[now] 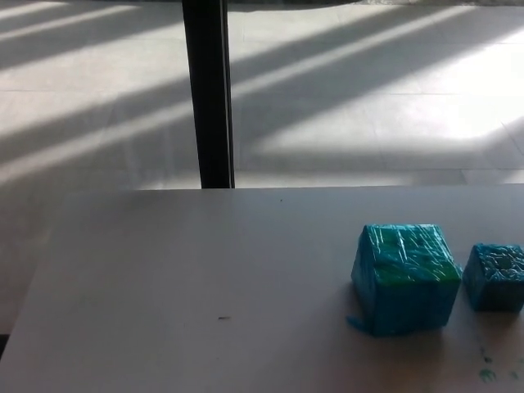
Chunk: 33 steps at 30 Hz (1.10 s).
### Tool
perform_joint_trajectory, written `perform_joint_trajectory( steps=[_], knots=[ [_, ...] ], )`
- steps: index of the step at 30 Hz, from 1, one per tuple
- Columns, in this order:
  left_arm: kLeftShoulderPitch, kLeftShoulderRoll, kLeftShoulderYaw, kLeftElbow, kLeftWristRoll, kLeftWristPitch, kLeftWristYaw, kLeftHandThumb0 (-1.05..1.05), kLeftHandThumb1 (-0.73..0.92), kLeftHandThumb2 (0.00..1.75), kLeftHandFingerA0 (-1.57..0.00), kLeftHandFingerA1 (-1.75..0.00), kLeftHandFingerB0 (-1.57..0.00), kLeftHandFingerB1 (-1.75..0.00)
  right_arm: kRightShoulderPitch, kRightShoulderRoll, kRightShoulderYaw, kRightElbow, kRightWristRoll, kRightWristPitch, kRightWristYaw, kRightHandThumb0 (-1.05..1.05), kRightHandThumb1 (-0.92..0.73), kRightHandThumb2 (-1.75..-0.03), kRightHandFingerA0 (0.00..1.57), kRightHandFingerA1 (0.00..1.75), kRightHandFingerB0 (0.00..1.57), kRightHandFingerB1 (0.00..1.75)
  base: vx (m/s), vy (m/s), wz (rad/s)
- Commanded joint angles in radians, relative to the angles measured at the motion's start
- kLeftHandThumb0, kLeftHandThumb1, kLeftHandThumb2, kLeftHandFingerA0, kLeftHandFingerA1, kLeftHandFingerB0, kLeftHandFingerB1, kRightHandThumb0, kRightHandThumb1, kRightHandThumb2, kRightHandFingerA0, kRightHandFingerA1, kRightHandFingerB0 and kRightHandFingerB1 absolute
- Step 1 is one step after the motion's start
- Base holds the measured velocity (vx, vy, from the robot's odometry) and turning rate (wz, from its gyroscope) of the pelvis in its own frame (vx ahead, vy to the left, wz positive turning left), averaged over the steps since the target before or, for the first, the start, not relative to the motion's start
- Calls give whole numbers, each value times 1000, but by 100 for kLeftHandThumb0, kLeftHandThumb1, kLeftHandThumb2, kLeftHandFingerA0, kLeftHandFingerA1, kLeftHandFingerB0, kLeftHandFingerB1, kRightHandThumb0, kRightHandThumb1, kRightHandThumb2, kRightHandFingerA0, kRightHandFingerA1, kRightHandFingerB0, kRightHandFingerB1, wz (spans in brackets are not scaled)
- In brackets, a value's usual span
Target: The robot uses its right hand to pick up the small cube kept on the middle on the desk and place it on the bigger cube kept next to it
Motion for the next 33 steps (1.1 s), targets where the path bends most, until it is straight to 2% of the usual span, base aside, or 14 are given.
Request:
perform_joint_trajectory(
  steps=[1,2,4,5,8,9,16,17,21,22,30,31,32,33],
  knots=[
    [10,34,2,-6,-14,-2,-7,-71,69,61,-41,-52,-41,-39,-26,-20,57,-4,-37,24,44,-66,-76,-65,9,35,8,19,0,0,0],
    [6,34,5,0,-19,1,-10,-73,63,66,-39,-54,-38,-41,-35,-14,72,2,-52,10,34,-67,-54,-93,10,50,0,36,0,0,0],
    [1,35,1,10,-16,-6,-8,-69,71,61,-41,-53,-40,-40,-60,-3,118,23,-101,-34,16,-69,-79,-65,15,39,11,22,0,0,0],
    [-4,34,11,23,-26,-3,-8,-69,68,61,-42,-54,-41,-40,-84,8,153,45,-135,-56,0,-37,-49,-106,2,51,0,49,0,0,0],
    [2,37,4,10,-22,-6,-11,-72,69,61,-42,-54,-42,-40,-122,3,223,72,-202,-41,-33,-37,-44,-103,3,51,0,49,0,0,0],
    [1,41,-9,13,-9,-8,-7,-72,69,61,-41,-52,-42,-39,-142,-2,253,85,-217,-19,-28,-74,-58,-88,14,49,9,39,0,0,0],
    [-5,37,4,17,-29,13,-4,-70,68,61,-42,-56,-44,-41,-218,-42,401,169,-347,-15,-20,-80,-57,-94,15,53,5,38,0,0,0],
    [-2,38,-1,14,-25,5,-6,-70,69,61,-42,-55,-43,-40,-226,-44,417,179,-350,-21,-4,-39,-38,-100,3,52,0,50,0,0,0],
    [1,40,-16,26,-10,-25,-10,-72,70,61,-42,-51,-42,-40,-237,-54,458,199,-368,-41,22,-39,-36,-99,2,52,0,49,0,0,0],
    [0,40,-18,19,-9,-15,0,-73,69,61,-44,-52,-44,-39,-243,-69,488,213,-397,-60,40,-81,-57,-98,14,52,0,33,0,0,0],
    [-2,44,-17,13,-18,-9,-13,-71,71,61,-41,-53,-38,-39,-301,-109,622,226,-492,-79,113,-83,-63,-103,4,41,9,34,0,0,0],
    [-3,44,-20,14,-15,-9,-11,-71,71,61,-42,-54,-40,-39,-316,-106,642,238,-506,-81,118,-85,-80,-65,8,37,17,25,0,0,0],
    [-7,44,-20,17,-13,-5,0,-72,70,61,-44,-54,-42,-39,-331,-102,663,251,-521,-85,129,-85,-62,-102,4,41,10,33,0,0,0],
    [-10,44,-21,21,-12,-4,8,-72,70,61,-44,-54,-42,-39,-346,-99,684,269,-535,-96,140,-85,-62,-102,4,41,10,33,0,0,0]
  ],
)
